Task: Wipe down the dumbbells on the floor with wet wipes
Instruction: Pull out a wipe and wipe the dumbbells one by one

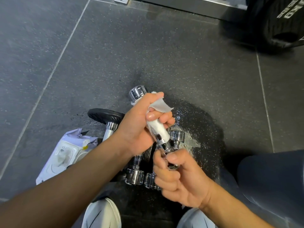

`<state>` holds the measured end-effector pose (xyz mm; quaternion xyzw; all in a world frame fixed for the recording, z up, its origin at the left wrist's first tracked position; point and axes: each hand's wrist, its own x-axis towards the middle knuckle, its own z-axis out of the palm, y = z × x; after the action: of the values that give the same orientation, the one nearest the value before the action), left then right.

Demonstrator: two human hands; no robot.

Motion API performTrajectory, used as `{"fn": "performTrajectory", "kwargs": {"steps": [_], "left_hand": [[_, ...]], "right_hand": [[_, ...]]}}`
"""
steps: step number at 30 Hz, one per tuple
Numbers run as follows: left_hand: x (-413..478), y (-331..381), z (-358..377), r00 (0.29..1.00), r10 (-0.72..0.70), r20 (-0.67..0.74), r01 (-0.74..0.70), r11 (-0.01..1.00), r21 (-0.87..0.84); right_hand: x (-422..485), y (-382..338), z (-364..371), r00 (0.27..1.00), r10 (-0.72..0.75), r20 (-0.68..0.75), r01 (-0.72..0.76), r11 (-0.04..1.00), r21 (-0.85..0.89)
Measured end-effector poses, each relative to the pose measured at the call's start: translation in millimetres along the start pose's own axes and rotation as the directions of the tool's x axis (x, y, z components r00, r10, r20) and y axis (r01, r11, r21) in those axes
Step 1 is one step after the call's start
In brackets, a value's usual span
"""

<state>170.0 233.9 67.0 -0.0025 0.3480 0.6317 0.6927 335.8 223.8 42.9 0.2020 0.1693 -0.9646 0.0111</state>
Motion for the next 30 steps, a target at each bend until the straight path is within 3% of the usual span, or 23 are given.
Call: {"fn": "performTrajectory", "kwargs": {"steps": [2, 4, 5, 6, 7, 8, 9, 10, 11, 13, 15, 16, 17, 18, 19, 20, 21, 22, 24, 25, 27, 29, 30], "left_hand": [[2, -1, -1, 0.992, 0.060, -0.107, -0.060, 0.998, 0.000], [4, -4, -2, 0.976, 0.107, -0.190, -0.103, 0.994, 0.034], [4, -5, -4, 0.969, 0.120, -0.216, -0.115, 0.993, 0.037], [4, -5, -4, 0.966, 0.124, -0.228, -0.119, 0.992, 0.036], [4, -5, -4, 0.967, 0.118, -0.226, -0.112, 0.993, 0.039], [4, -4, -4, 0.973, 0.101, -0.209, -0.095, 0.995, 0.039], [3, -3, -4, 0.981, 0.073, -0.180, -0.070, 0.997, 0.023], [2, -2, -3, 0.990, 0.036, -0.138, -0.039, 0.999, -0.021], [1, -1, -3, 0.996, 0.002, -0.089, -0.008, 0.997, -0.071], [-1, 1, 0, 1.000, -0.028, 0.015, 0.029, 0.995, -0.098], [0, 4, 1, 0.998, -0.015, 0.063, 0.017, 0.999, -0.032], [2, 5, 2, 0.999, 0.008, 0.050, -0.008, 1.000, 0.004], [3, 5, 3, 0.999, 0.036, 0.012, -0.037, 0.999, 0.032], [4, 5, 2, 0.997, 0.065, -0.035, -0.064, 0.997, 0.045], [5, 4, 1, 0.993, 0.089, -0.077, -0.085, 0.995, 0.046], [5, 3, 1, 0.989, 0.102, -0.110, -0.098, 0.994, 0.042], [6, 1, -1, 0.985, 0.104, -0.134, -0.100, 0.994, 0.038], [5, 0, -2, 0.985, 0.095, -0.146, -0.091, 0.995, 0.029], [3, 0, -4, 0.993, 0.037, -0.112, -0.041, 0.998, -0.040], [1, 0, -3, 0.998, 0.009, -0.068, -0.015, 0.996, -0.085], [0, 0, -1, 1.000, -0.003, -0.009, 0.002, 0.996, -0.092], [0, 1, 2, 0.999, 0.040, -0.024, -0.040, 0.999, -0.007], [1, 1, 2, 0.996, 0.070, -0.055, -0.068, 0.997, 0.036]], "right_hand": [[1, -2, 5, 0.931, -0.202, -0.302, 0.044, 0.888, -0.458], [0, -3, 7, 0.766, -0.525, -0.371, -0.155, 0.410, -0.899], [0, -2, 7, 0.730, -0.603, -0.322, -0.298, 0.144, -0.944], [1, 0, 8, 0.716, -0.635, -0.291, -0.379, -0.003, -0.925], [3, 2, 8, 0.723, -0.616, -0.313, -0.386, 0.015, -0.922], [2, 4, 8, 0.757, -0.546, -0.358, -0.283, 0.221, -0.933], [0, 3, 6, 0.827, -0.409, -0.386, -0.116, 0.548, -0.828], [0, 2, 4, 0.927, -0.205, -0.313, 0.005, 0.843, -0.538], [0, 0, 6, 0.989, -0.053, -0.139, 0.026, 0.981, -0.193], [-1, -3, 9, 0.998, 0.011, 0.066, -0.018, 0.994, 0.105], [2, 0, 9, 0.999, -0.027, -0.031, 0.026, 0.999, -0.043], [3, -1, 12, 0.973, -0.114, -0.203, 0.049, 0.953, -0.299], [2, -2, 12, 0.902, -0.278, -0.330, 0.026, 0.798, -0.602], [2, -1, 10, 0.807, -0.465, -0.364, -0.093, 0.509, -0.856], [2, -3, 11, 0.735, -0.590, -0.333, -0.263, 0.205, -0.943], [3, -5, 9, 0.696, -0.652, -0.299, -0.355, 0.048, -0.933], [2, -6, 8, 0.717, -0.618, -0.323, -0.337, 0.098, -0.936], [1, -8, 7, 0.785, -0.502, -0.362, -0.218, 0.323, -0.921], [1, -12, 5, 0.974, -0.115, -0.195, 0.009, 0.880, -0.475], [-1, -16, 5, 0.995, -0.034, -0.089, 0.014, 0.975, -0.220], [-2, -16, 6, 1.000, -0.007, 0.004, 0.008, 0.999, -0.040], [5, -10, 4, 0.972, -0.121, -0.201, 0.027, 0.909, -0.416], [6, -9, 5, 0.905, -0.290, -0.312, 0.000, 0.733, -0.680]]}}
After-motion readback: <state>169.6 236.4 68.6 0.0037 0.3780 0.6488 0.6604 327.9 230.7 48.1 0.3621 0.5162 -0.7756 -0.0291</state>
